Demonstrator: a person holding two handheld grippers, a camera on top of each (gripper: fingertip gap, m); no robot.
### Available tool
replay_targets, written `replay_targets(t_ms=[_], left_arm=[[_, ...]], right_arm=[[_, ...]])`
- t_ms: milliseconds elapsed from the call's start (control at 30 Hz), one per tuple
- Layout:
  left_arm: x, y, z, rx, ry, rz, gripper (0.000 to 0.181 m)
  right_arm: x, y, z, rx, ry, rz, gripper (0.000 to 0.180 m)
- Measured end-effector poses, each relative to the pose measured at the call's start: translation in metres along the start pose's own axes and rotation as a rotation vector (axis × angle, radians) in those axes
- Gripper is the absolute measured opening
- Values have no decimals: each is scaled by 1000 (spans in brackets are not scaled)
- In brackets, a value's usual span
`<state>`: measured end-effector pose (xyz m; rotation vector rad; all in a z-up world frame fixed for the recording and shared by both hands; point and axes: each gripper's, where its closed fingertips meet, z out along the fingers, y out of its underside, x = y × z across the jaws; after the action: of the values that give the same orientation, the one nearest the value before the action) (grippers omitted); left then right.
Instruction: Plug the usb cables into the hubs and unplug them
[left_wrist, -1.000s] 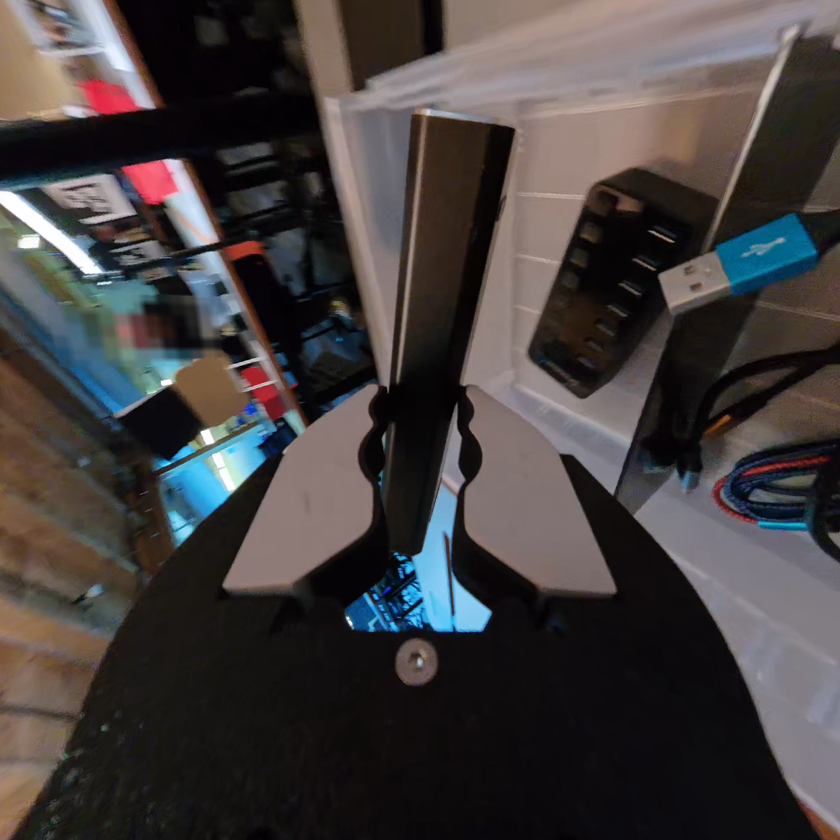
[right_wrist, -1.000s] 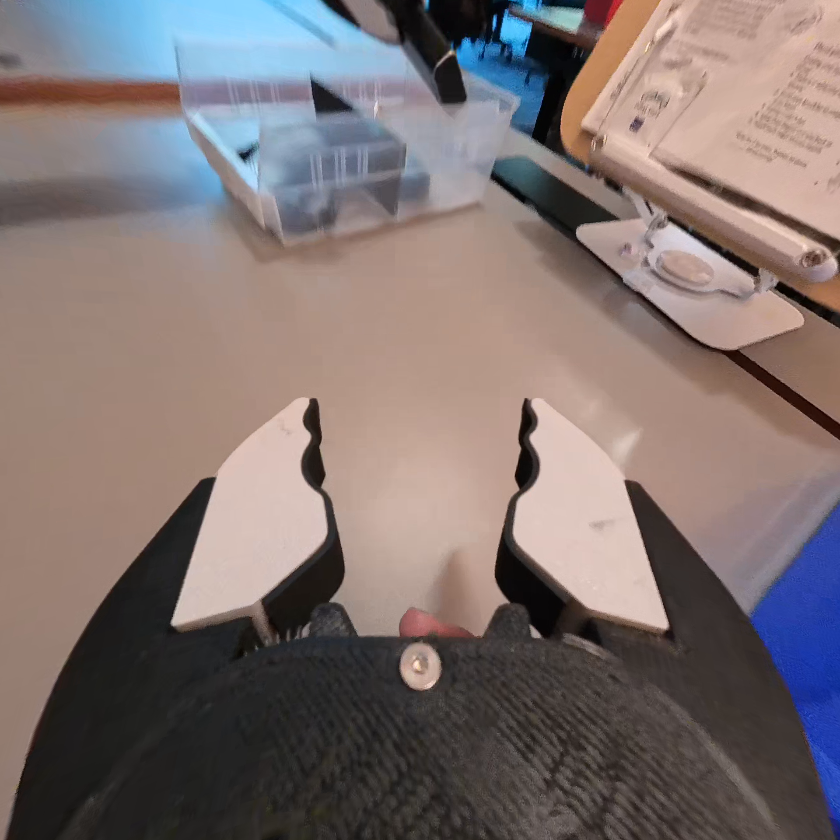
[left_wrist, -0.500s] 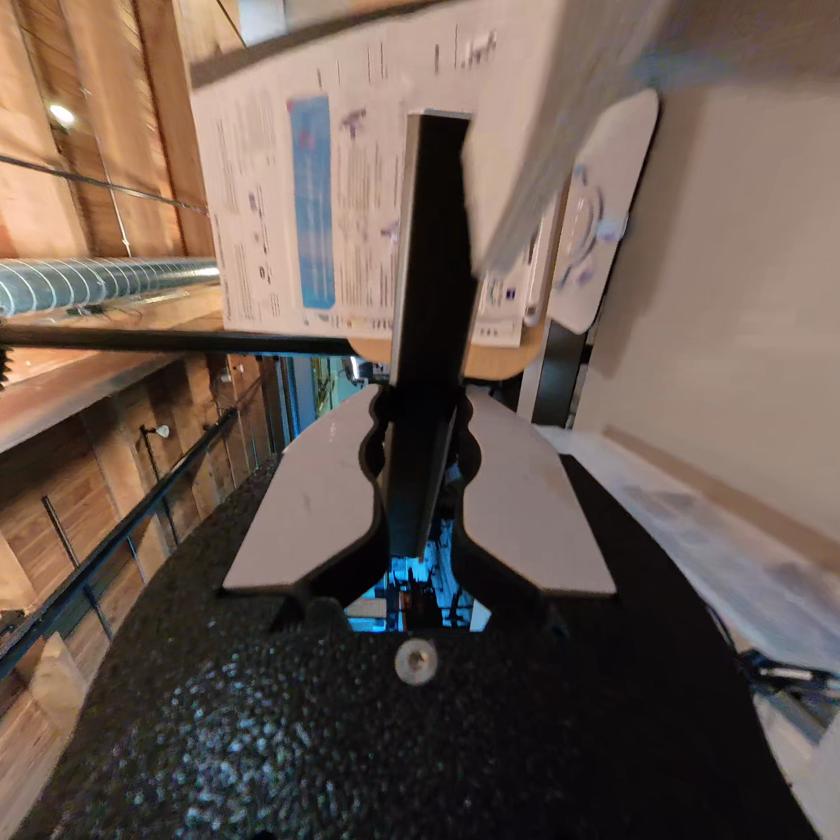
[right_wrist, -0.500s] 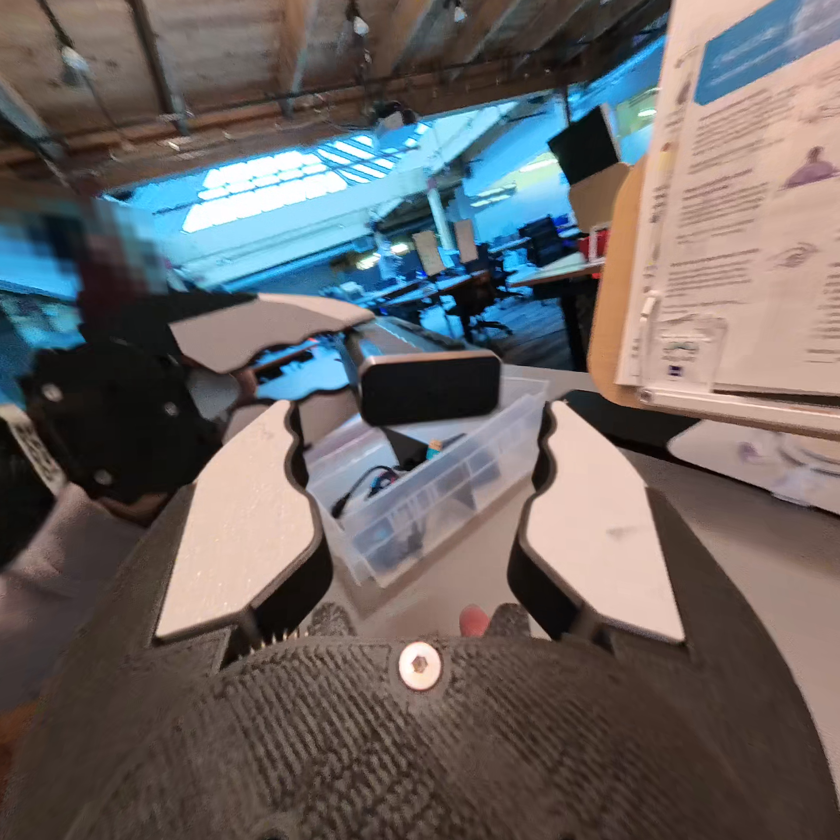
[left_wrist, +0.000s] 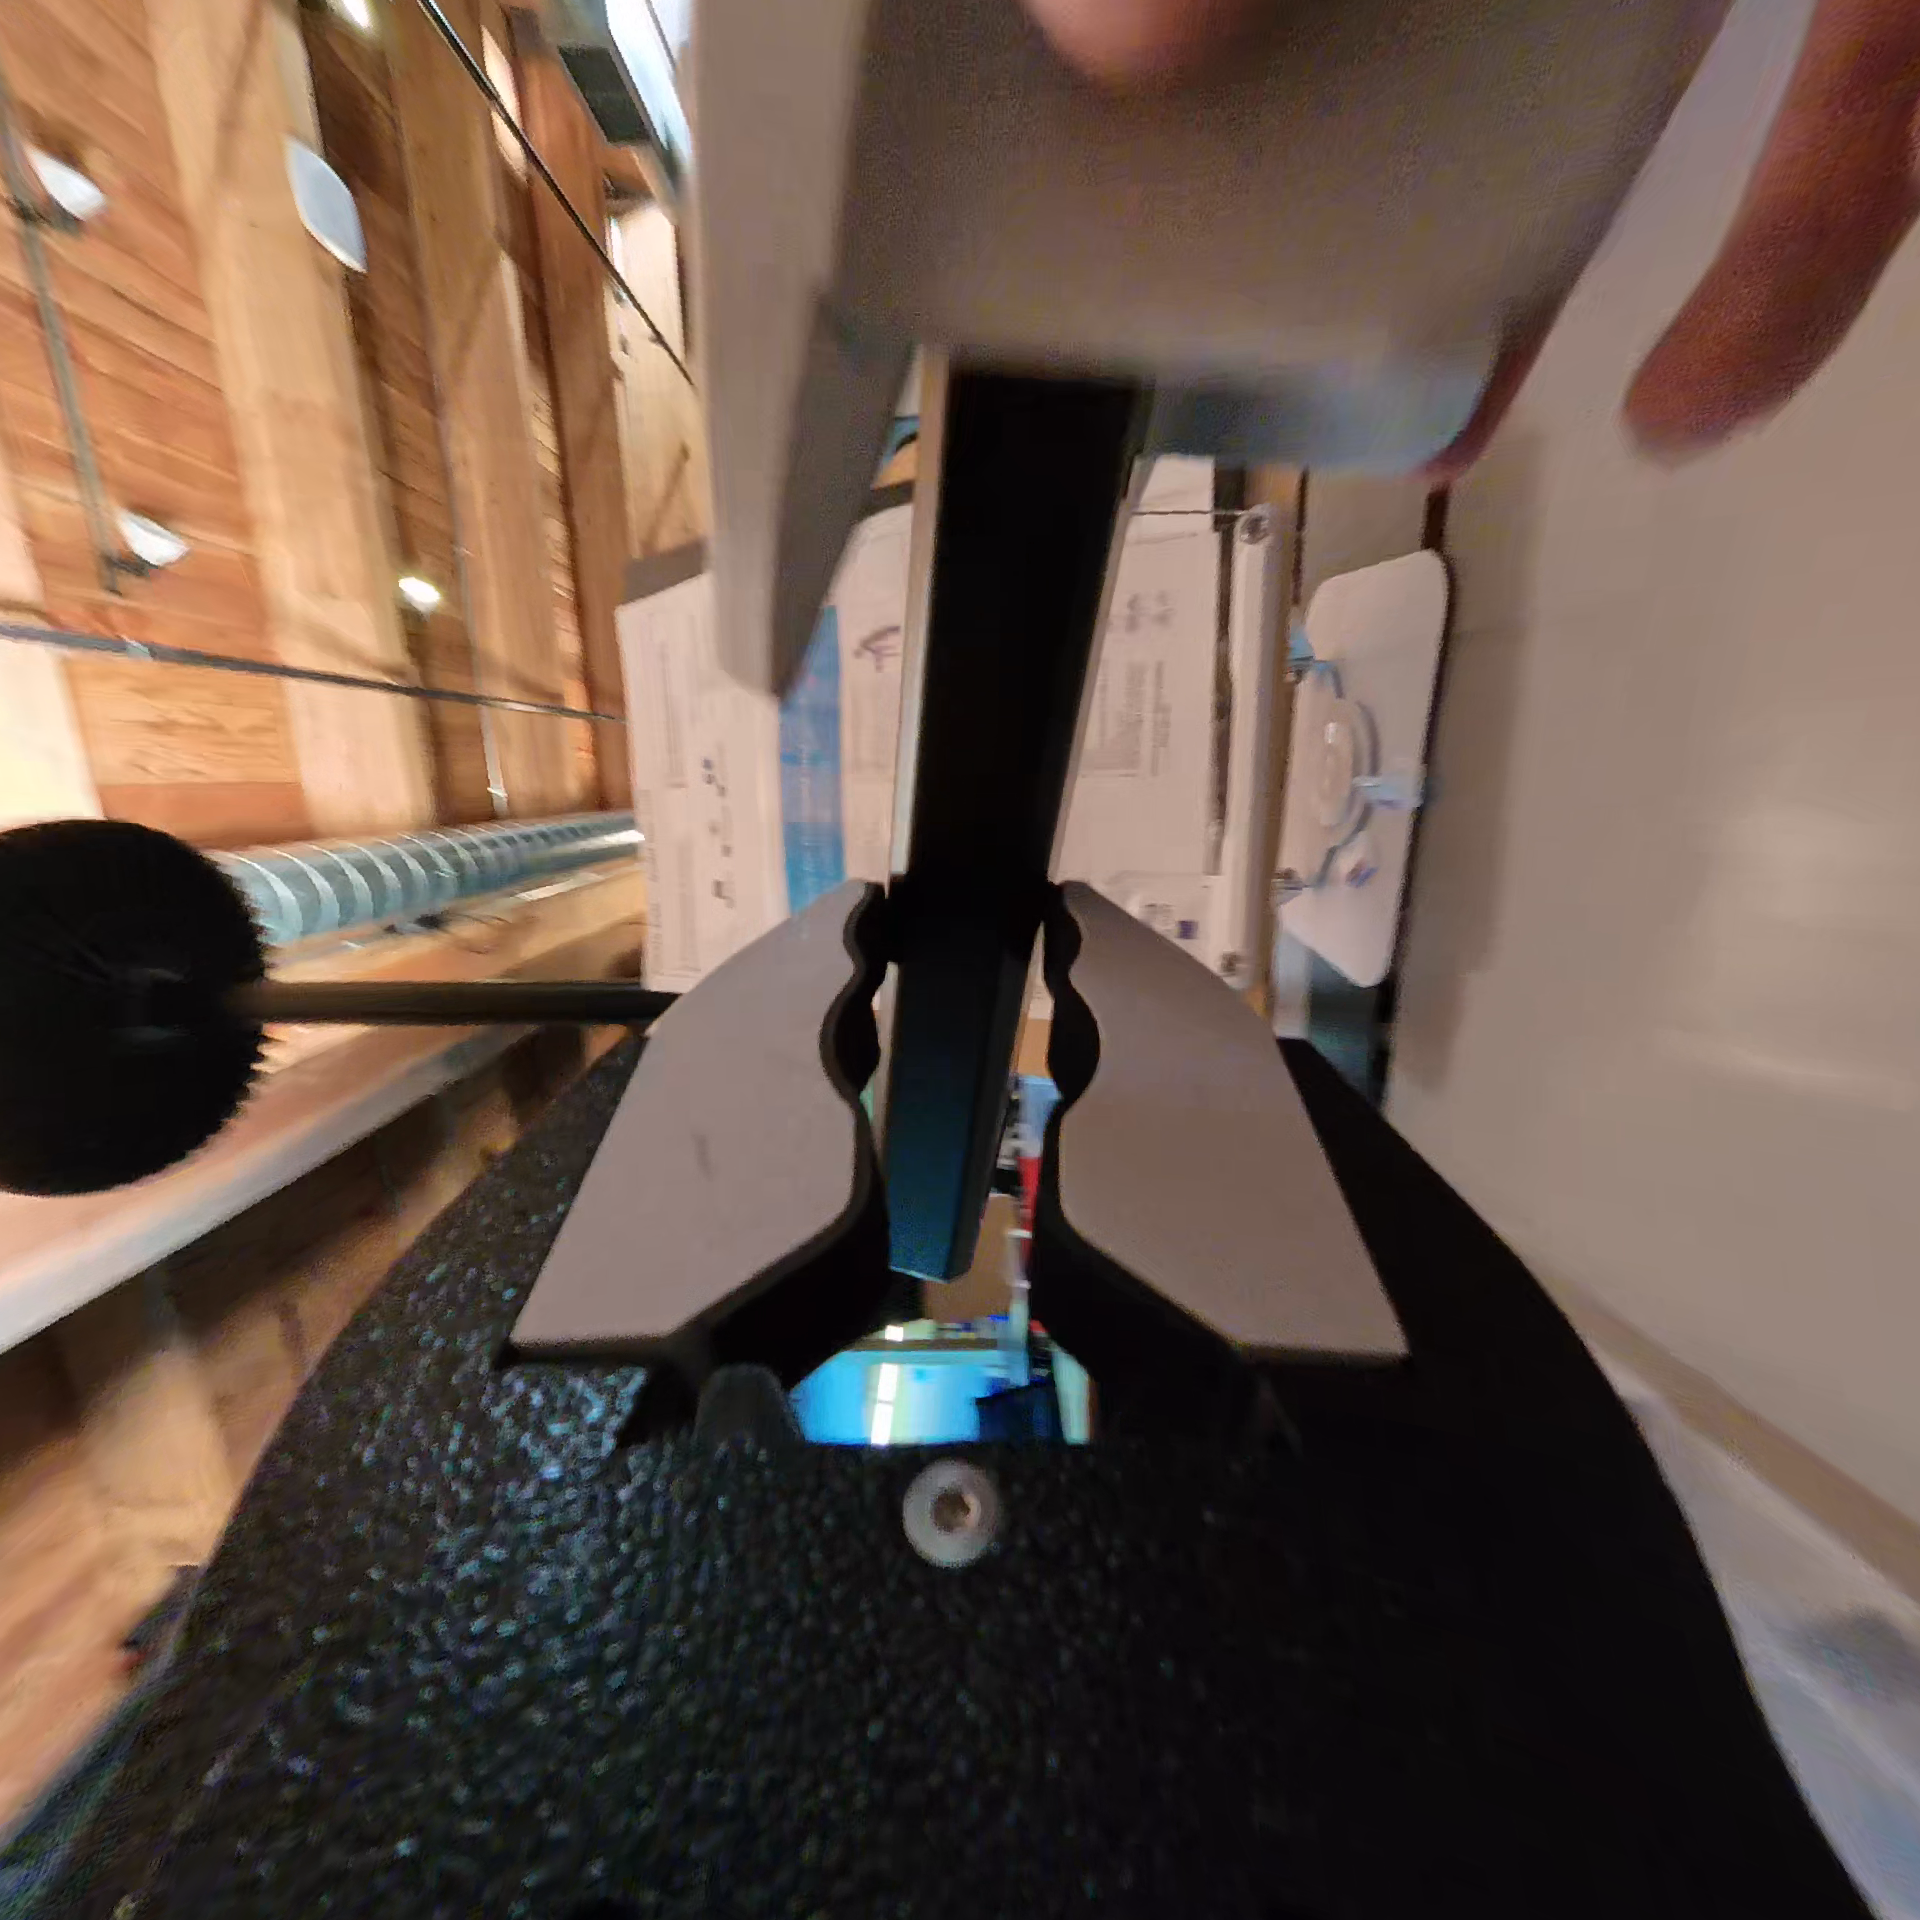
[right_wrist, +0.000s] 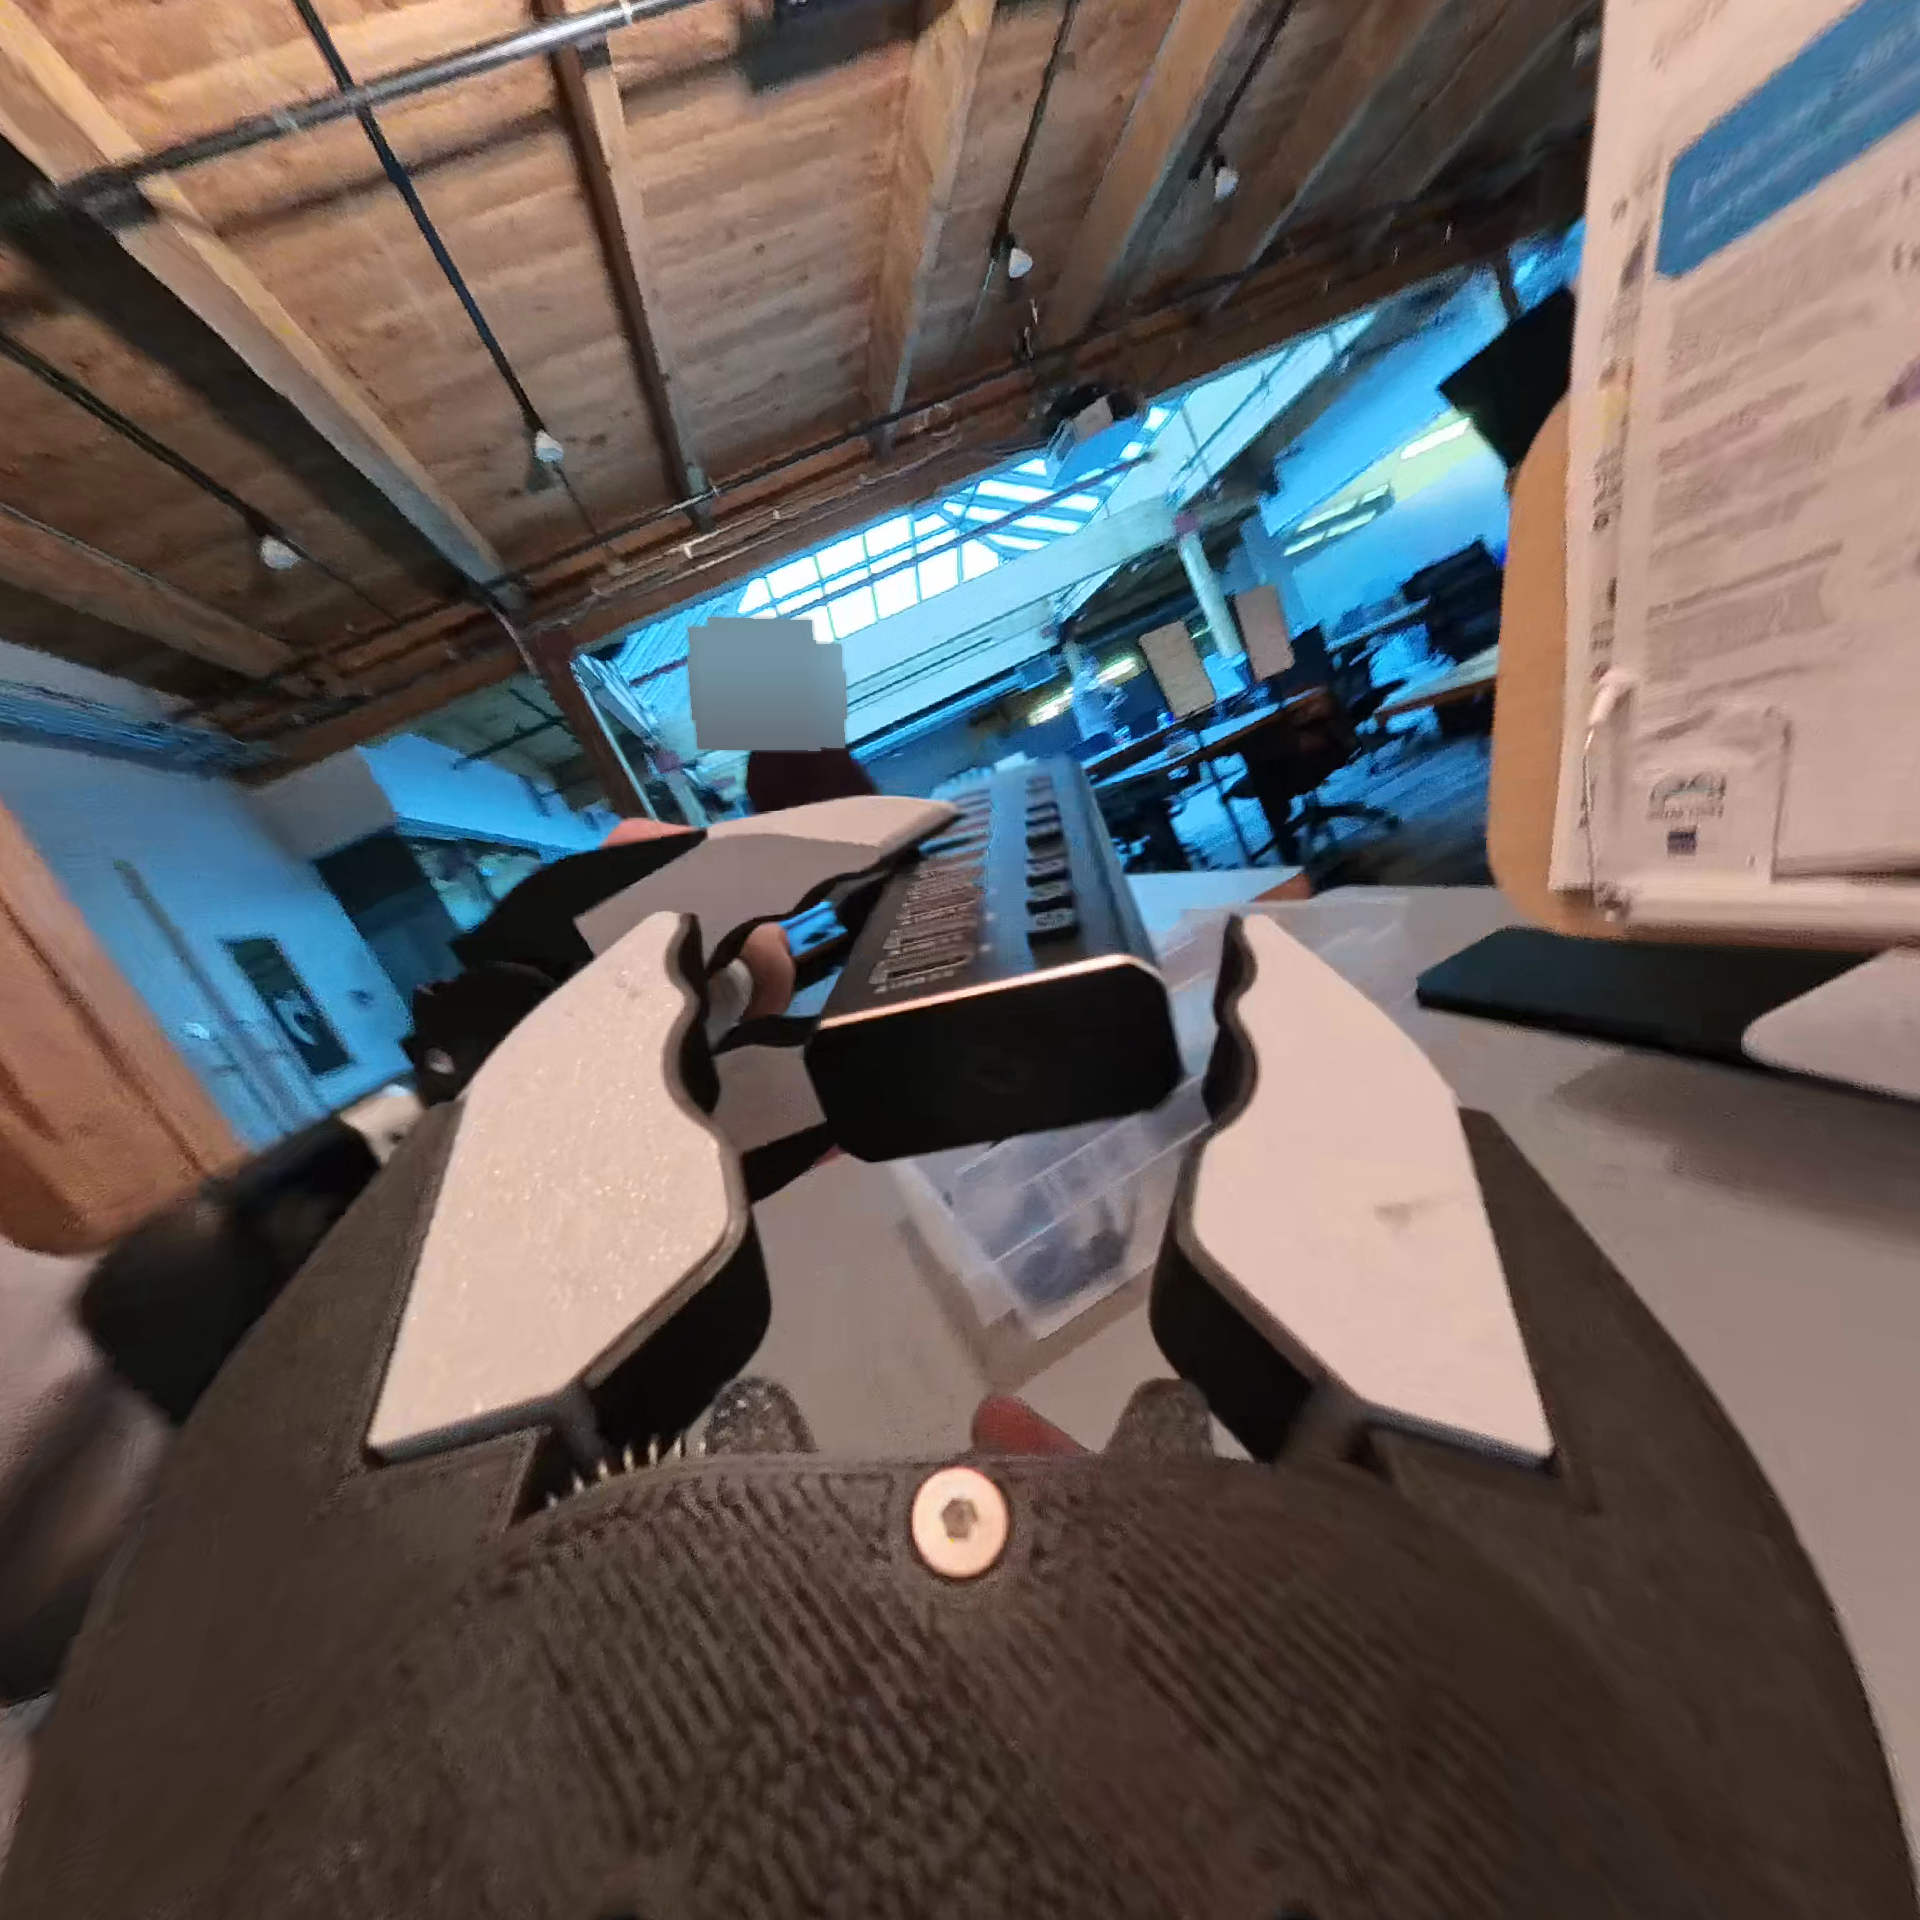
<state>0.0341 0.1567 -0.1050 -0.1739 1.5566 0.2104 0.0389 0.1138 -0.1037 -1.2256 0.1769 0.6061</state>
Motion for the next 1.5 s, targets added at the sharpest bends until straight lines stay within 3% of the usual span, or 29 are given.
replay_targets(t_ms=[33, 100, 233, 300, 400, 500, 567, 633, 733, 933, 1000, 1033, 1100, 1200, 1267, 1367, 1500], left_arm=[[-4, 0, -1, 8, -28, 48, 29], [-9, 0, -4, 38, -78, 142, 29], [-10, -10, -14, 154, -138, 310, 29], [-10, -20, -21, 219, -155, 327, 29], [-7, -38, -29, 306, -188, 375, 29], [-4, -50, -33, 354, -203, 405, 29], [-3, -54, -35, 373, -223, 433, 29], [-1, -52, -33, 363, -216, 471, 28], [3, -48, -30, 360, -244, 550, 29], [-8, -33, -24, 282, -276, 508, 36], [-23, -11, -20, 207, -260, 329, 49], [-27, 3, -18, 169, -219, 143, 54], [-20, 18, -16, 134, -48, -426, 64], [-11, -5, -18, 246, 305, -1403, 84], [-16, -26, -15, 341, 505, -1820, 94], [-11, -45, -3, 333, 621, -1976, 102], [-3, -43, 6, 227, 510, -1944, 87]], right_arm=[[3, -5, -7, 4, 5, 61, 95], [5, -12, -17, -20, -32, 207, 100], [-12, 9, -30, -331, -311, 540, 97], [-19, 13, -34, -383, -413, 652, 92], [-37, 14, -42, -419, -623, 812, 66], [-53, 34, -45, -488, -714, 787, 58], [-55, 39, -40, -455, -712, 736, 34], [-52, 51, -37, -459, -669, 581, 32], [-48, 60, -34, -463, -626, 529, 32], [-36, 59, -28, -394, -492, 344, 31], [-26, 53, -28, -368, -387, 221, 31], [-21, 48, -29, -351, -335, 154, 31], [-11, 38, -29, -306, -217, -3, 31], [3, 31, -26, -288, -15, -322, 31], [10, 33, -23, -304, 108, -517, 31], [20, 37, -21, -349, 288, -742, 31], [39, 41, -33, -422, 484, -966, 31]])
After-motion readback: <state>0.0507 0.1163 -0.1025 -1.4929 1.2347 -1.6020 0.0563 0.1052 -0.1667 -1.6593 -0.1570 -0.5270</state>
